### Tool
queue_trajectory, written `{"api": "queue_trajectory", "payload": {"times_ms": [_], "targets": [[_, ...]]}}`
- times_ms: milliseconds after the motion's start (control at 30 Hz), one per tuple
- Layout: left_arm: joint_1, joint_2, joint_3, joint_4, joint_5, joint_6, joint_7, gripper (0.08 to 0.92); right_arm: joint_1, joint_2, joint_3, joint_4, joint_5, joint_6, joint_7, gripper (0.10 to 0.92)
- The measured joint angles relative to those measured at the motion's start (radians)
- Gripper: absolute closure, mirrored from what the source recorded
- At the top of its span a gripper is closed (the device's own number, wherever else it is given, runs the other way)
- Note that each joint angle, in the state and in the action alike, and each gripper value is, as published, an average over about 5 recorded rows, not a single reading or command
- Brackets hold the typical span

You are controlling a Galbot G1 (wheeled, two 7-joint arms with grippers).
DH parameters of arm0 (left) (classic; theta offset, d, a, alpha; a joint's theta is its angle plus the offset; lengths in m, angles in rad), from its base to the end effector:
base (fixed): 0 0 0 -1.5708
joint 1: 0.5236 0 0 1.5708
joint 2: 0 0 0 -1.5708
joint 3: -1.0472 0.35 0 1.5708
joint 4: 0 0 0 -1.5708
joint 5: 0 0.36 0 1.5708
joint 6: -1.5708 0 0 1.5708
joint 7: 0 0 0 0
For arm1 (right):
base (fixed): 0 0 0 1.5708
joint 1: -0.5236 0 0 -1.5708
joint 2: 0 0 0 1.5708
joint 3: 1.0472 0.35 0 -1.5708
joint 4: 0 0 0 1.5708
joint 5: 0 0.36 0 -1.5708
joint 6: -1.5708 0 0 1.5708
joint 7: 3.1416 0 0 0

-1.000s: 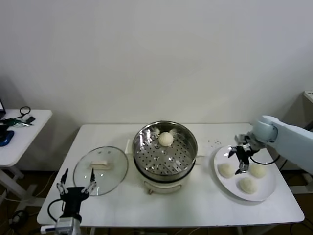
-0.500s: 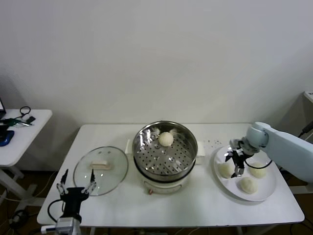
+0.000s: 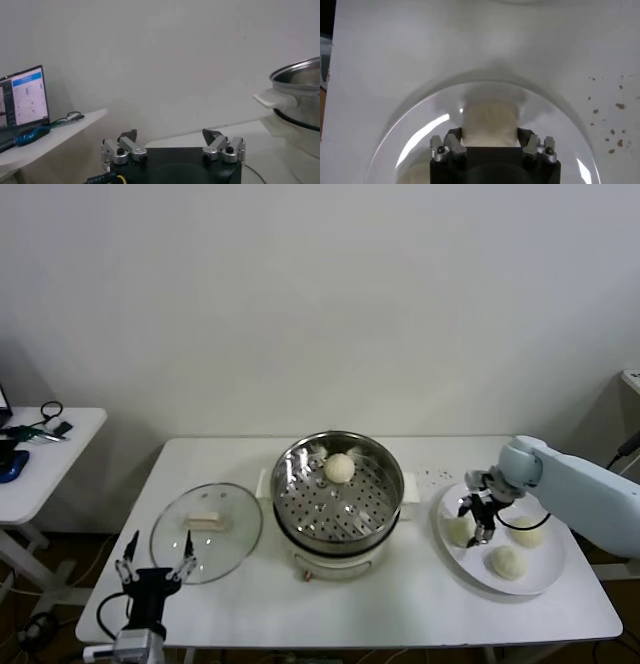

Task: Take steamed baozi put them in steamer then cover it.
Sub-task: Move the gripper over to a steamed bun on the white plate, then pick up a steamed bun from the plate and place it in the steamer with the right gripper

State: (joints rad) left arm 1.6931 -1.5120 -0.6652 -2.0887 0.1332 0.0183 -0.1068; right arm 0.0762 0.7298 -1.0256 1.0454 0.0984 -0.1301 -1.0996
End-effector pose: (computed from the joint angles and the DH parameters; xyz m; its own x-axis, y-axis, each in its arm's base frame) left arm 0.1456 0.0542 -0.3213 -0.9740 -0.2000 0.1063 -0.1647 0.9476 0.2739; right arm 0.5311 -0.1878 -0.2474 -0.0227 -0.1325 0.9909 -0.9995 -0.0166 -0.0251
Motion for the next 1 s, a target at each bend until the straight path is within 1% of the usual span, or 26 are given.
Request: {"api": "queue_trajectory", "payload": {"times_ms": [233,433,700,1000], "targets": [[0.004,-0.001,0.001,-0.002,0.0,-0.002,0.0,0.177,0.044,-0.014,-0.029,0.01,0.034,0.003,-0.005,0.346],[0.008,-0.002,0.004,-0.006,0.0,-0.002,0.0,0.177,0.156,-0.023,-0.094,0.02,0.114,0.003,-0.011,0.347],[0.02,-0.01,0.019,-0.016,0.005,-0.004,0.01,0.177,0.412,0.011,-0.264,0.063,0.301,-0.015,0.003,0.343],[0.038,-0.006,0.044,-0.043,0.011,-0.008,0.031,0.177,0.651,0.109,-0.432,0.158,0.545,-0.082,0.057,0.346]]}}
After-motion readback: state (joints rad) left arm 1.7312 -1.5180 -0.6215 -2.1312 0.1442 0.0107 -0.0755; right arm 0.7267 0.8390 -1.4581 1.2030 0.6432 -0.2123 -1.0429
